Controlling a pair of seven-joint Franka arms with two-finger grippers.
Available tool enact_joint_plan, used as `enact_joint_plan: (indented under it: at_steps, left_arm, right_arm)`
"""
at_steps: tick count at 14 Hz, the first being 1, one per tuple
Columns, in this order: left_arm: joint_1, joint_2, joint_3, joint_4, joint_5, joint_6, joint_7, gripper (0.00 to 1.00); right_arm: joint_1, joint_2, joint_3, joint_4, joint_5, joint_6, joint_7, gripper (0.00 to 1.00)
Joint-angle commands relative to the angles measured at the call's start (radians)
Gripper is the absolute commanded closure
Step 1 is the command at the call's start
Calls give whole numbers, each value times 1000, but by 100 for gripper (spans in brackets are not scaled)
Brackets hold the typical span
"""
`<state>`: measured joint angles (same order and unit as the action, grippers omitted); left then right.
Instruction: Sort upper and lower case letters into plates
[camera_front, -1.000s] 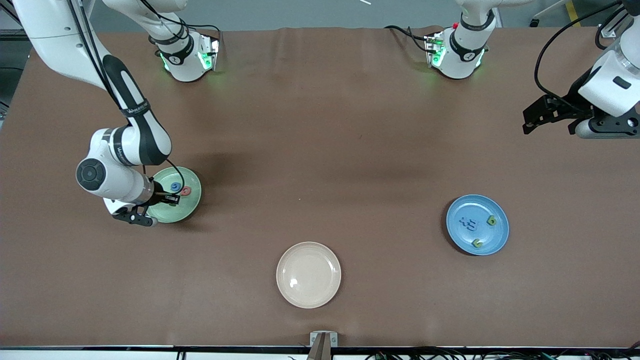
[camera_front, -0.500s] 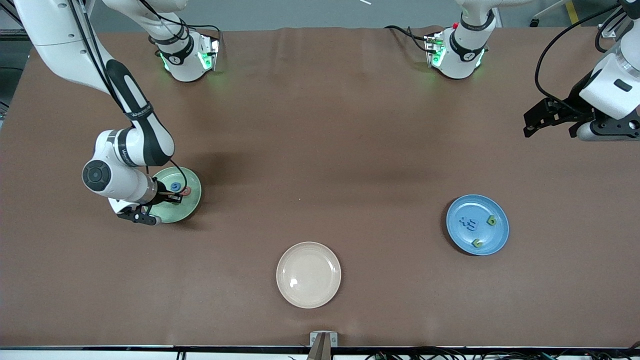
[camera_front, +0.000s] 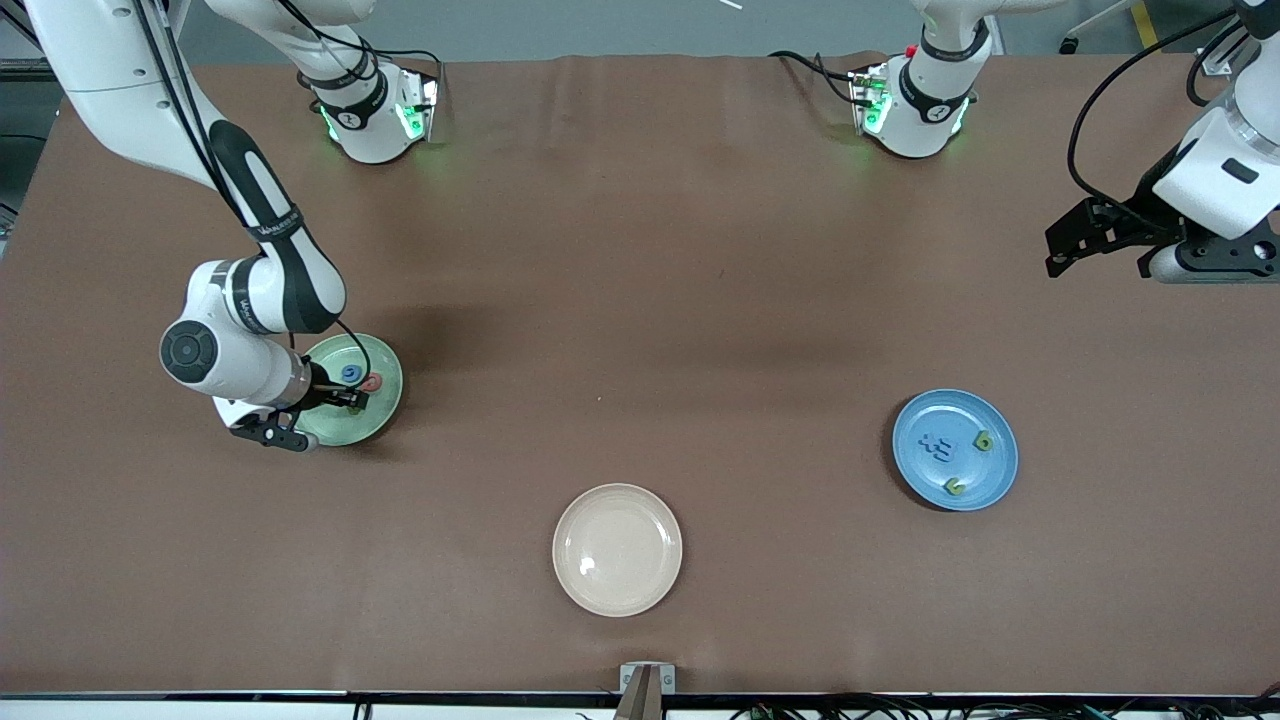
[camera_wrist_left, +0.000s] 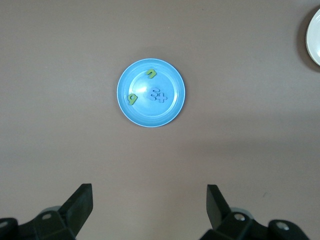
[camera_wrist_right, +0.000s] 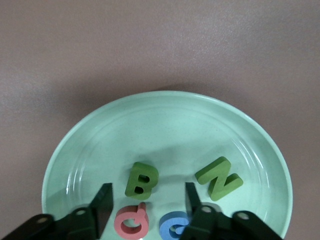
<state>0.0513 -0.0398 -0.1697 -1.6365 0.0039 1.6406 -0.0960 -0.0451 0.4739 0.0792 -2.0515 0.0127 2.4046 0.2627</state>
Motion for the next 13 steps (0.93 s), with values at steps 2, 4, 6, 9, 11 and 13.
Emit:
enact_joint_plan:
  at_steps: [2, 4, 6, 9, 11, 13]
  left_arm:
    - [-2, 18, -2, 18, 19, 4, -13, 0]
    - [-2, 18, -2, 18, 21, 4, -11, 0]
    - [-2, 18, -2, 17, 21, 4, -22, 0]
    - [-1, 20, -4, 17, 21, 1, -33, 0]
    - [-2, 20, -4, 15, 21, 2, -33, 0]
    - [-1, 17, -4, 17, 21, -1, -18, 0]
  right_arm:
    - [-18, -30, 14, 42, -11, -72, -3, 0]
    - [-16, -61, 14, 111, -14, -215, -14, 0]
    - [-30, -93, 8, 181, -22, -351, -106, 0]
    - [-102, -133, 8, 272, -25, -514, -244, 0]
    - [-114, -158, 8, 336, -28, -615, -264, 0]
    - [-113, -159, 10, 439, -45, -733, -263, 0]
